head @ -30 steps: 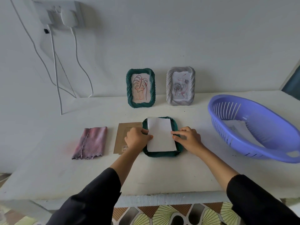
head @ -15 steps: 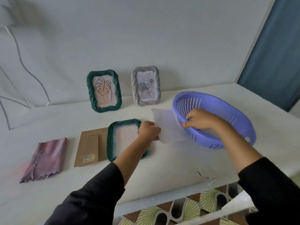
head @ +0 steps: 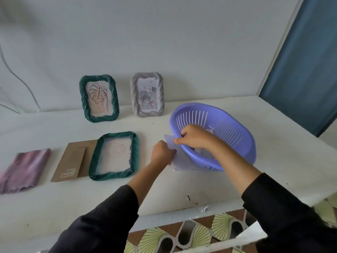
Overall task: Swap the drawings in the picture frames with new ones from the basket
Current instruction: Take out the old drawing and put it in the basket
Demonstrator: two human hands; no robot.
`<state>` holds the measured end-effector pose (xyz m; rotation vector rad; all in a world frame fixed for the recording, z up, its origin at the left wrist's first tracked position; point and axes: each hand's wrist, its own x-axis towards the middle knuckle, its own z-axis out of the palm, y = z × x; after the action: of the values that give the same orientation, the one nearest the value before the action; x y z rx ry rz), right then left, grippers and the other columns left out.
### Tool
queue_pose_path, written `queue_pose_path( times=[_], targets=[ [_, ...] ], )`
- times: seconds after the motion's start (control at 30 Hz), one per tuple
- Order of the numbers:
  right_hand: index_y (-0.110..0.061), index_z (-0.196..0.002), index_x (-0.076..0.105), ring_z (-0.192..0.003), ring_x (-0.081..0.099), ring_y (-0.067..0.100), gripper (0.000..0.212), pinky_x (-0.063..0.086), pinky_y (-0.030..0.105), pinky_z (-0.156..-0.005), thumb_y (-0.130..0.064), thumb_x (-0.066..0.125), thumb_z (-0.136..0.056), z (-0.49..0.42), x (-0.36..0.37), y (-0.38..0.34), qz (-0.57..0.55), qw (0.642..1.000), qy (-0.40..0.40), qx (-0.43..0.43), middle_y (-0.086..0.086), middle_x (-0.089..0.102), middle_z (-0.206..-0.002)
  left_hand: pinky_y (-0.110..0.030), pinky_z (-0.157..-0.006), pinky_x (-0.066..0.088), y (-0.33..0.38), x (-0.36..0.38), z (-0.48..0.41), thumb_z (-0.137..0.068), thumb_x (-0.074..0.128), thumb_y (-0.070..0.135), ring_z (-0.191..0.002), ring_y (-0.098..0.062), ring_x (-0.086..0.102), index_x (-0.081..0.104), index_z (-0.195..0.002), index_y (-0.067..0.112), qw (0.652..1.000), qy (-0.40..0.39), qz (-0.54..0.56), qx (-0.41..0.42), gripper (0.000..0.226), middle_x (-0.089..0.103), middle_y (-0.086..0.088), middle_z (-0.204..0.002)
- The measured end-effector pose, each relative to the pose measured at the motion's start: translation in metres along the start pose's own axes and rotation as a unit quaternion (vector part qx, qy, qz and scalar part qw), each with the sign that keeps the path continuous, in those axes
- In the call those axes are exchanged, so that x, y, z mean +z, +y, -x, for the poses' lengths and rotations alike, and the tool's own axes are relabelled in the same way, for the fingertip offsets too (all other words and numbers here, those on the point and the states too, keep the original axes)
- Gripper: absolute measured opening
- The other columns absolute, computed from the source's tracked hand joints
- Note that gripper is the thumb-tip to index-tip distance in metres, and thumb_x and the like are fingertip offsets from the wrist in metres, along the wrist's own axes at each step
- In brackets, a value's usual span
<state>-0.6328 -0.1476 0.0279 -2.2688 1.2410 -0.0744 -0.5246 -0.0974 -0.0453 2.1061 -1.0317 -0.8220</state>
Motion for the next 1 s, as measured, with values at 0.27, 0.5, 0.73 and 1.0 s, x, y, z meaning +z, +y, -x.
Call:
queue_pose_path(
  times=[0.27, 0.5, 0.73, 1.0],
  targets=[
    [-0.003, -0.124, 0.049, -0.110, 0.057, 0.034, 0.059, 0.049, 0.035, -0.084, -0.044, 0.062, -0.083, -0.008, -0.031, 0.058, 0.107, 0.972, -0.011, 0.210, 0.015, 0.059, -0.120, -0.042, -0.086, 0.053, 0.038, -0.020, -0.006, -0.095, 0.042, 0.042, -0.105, -0.033, 0.060, 0.036, -0.141, 0.021, 0.988, 0.029, 0.098, 0.116, 0.051, 0.059, -0.016, -0.122],
    [-0.004, -0.133, 0.042, -0.115, 0.057, 0.033, 0.071, 0.046, 0.040, -0.097, -0.043, 0.067, -0.080, -0.012, -0.015, 0.069, 0.169, 0.941, -0.104, 0.274, 0.013, 0.053, -0.132, -0.047, -0.099, 0.047, 0.045, -0.020, -0.009, -0.090, 0.056, 0.020, -0.117, -0.032, 0.054, 0.041, -0.140, 0.019, 0.991, -0.011, 0.041, 0.126, 0.052, 0.049, -0.015, -0.136],
    [-0.005, -0.123, 0.052, -0.101, 0.058, 0.029, 0.035, 0.041, 0.030, -0.071, -0.011, 0.055, -0.089, -0.007, -0.023, 0.069, 0.189, 0.943, 0.012, 0.275, 0.012, 0.059, -0.115, -0.046, -0.098, 0.048, 0.043, -0.022, -0.012, -0.091, 0.055, 0.026, -0.113, -0.032, 0.056, 0.041, -0.140, 0.020, 0.990, -0.013, 0.015, 0.137, 0.051, 0.052, -0.015, -0.132],
    [-0.009, -0.113, 0.052, -0.113, 0.054, 0.030, 0.024, 0.041, 0.031, -0.082, -0.016, 0.042, -0.092, 0.029, -0.057, 0.019, 0.182, 0.953, 0.090, 0.223, 0.012, 0.055, -0.125, -0.028, -0.090, 0.042, 0.051, -0.040, 0.002, -0.093, 0.050, 0.039, -0.104, -0.022, 0.058, 0.063, -0.117, 0.013, 0.974, 0.076, 0.098, 0.189, 0.038, 0.061, -0.006, -0.115]
  ],
)
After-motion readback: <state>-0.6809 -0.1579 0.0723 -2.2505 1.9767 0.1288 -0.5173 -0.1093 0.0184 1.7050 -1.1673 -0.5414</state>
